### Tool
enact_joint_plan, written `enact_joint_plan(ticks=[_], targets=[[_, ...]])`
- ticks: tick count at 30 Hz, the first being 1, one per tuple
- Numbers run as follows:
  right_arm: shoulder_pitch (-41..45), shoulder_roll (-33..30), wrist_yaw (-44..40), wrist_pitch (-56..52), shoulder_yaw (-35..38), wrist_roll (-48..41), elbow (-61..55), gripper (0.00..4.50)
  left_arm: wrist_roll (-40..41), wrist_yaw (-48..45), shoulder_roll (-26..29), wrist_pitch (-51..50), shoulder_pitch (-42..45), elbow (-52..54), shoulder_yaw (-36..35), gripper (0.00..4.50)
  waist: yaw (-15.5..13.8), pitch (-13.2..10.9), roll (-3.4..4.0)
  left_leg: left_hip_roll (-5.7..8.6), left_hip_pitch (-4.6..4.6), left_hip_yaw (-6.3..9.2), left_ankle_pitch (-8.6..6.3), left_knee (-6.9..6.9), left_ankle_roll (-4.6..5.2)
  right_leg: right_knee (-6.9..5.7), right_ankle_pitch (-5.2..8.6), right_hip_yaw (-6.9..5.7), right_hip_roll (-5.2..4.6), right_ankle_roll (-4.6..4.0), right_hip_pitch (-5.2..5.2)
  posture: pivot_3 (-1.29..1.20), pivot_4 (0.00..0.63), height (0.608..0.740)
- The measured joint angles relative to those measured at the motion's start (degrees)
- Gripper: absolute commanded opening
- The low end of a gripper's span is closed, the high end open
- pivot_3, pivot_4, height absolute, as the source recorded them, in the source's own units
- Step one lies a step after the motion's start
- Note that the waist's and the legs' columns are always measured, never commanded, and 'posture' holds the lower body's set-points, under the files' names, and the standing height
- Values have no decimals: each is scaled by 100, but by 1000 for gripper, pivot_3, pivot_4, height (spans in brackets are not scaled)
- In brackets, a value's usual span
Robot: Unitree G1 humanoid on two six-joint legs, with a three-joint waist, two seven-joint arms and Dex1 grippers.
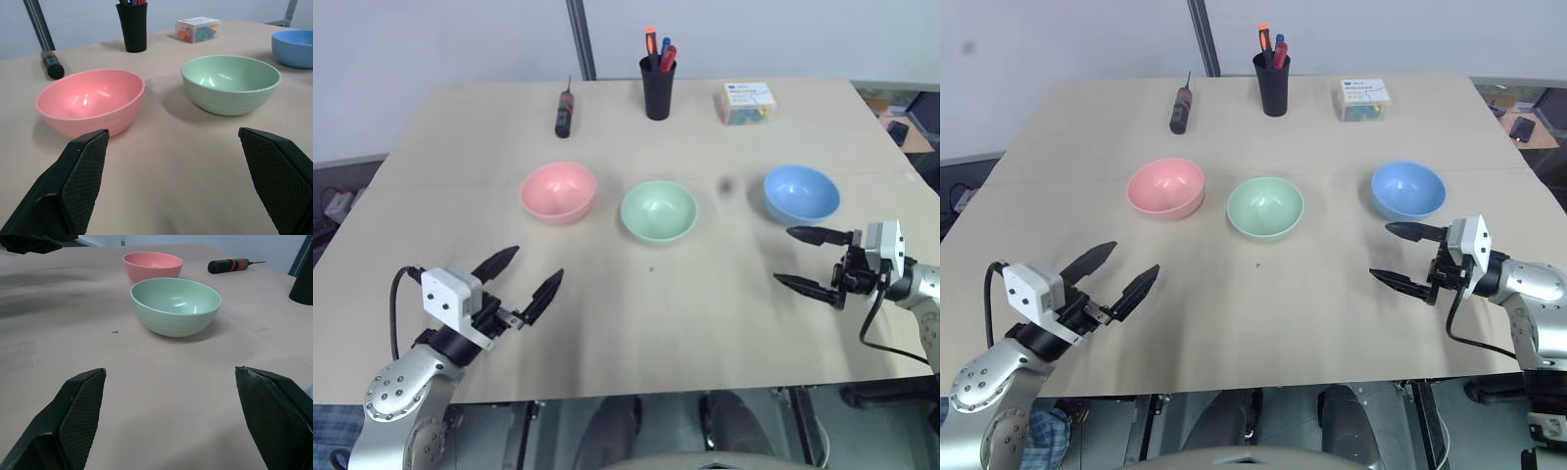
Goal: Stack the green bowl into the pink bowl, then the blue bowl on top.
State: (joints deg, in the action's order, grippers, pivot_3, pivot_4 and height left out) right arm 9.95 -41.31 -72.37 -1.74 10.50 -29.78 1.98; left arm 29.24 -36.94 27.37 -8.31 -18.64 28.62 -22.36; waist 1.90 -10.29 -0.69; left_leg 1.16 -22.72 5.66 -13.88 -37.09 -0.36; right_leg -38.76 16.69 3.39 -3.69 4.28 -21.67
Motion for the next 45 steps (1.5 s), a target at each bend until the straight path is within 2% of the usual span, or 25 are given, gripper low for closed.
enact_joint_plan(ticks=[7,14,17,24,32,39,41,42,45], targets=[[-3,0,5,7,3,-1,-1,4434,-43,152,48,-135,187,1,46,4500,-4,0,0,1,0,0,0,0,0,-1,0,-1,0,0,0,0,150,740],[0,64,298,-457,-18,-230,-522,4434,-289,825,422,-998,1011,-87,113,4500,-4,0,0,7,0,15,0,-3,0,-6,0,-6,3,0,0,0,150,740],[110,233,555,-743,-134,-327,-875,4434,-739,1218,678,-1456,1702,-306,363,4500,-5,0,0,15,-1,22,1,-8,-1,-9,0,-10,6,1,0,0,150,740],[283,399,921,-840,-174,-327,-1073,4434,-1741,1232,1394,-2169,2961,-1216,1435,4500,1,-1,-1,20,-7,33,1,-3,-1,-7,0,-18,7,1,-3,0,150,740],[279,475,1218,-931,-167,-342,-1445,4434,-2400,828,1497,-2286,4065,-2563,2402,4500,11,-2,-1,22,-10,40,1,-3,-2,-7,0,-19,5,1,-6,0,150,740],[174,485,1270,-916,-175,-330,-1583,4434,-3117,354,1500,-1817,4918,-3598,3172,4500,7,-2,-1,26,-12,38,1,-5,-1,-8,0,-20,3,2,-5,0,150,740],[169,486,1277,-915,-176,-328,-1590,4500,-3244,188,1499,-1691,5069,-3769,3260,3902,8,-2,-1,26,-12,38,1,-5,-1,-8,0,-21,3,2,-5,0,150,740],[164,486,1280,-915,-173,-328,-1590,4500,-3253,153,1500,-1663,5104,-3815,3292,3777,9,-2,-1,26,-12,38,1,-5,-1,-9,0,-21,3,2,-5,0,150,740],[153,500,1283,-912,-175,-326,-1613,4500,-3313,-140,1487,-1513,5281,-4019,3428,2543,11,-2,-1,26,-13,37,1,-6,-1,-8,0,-22,3,2,-5,0,150,740]])
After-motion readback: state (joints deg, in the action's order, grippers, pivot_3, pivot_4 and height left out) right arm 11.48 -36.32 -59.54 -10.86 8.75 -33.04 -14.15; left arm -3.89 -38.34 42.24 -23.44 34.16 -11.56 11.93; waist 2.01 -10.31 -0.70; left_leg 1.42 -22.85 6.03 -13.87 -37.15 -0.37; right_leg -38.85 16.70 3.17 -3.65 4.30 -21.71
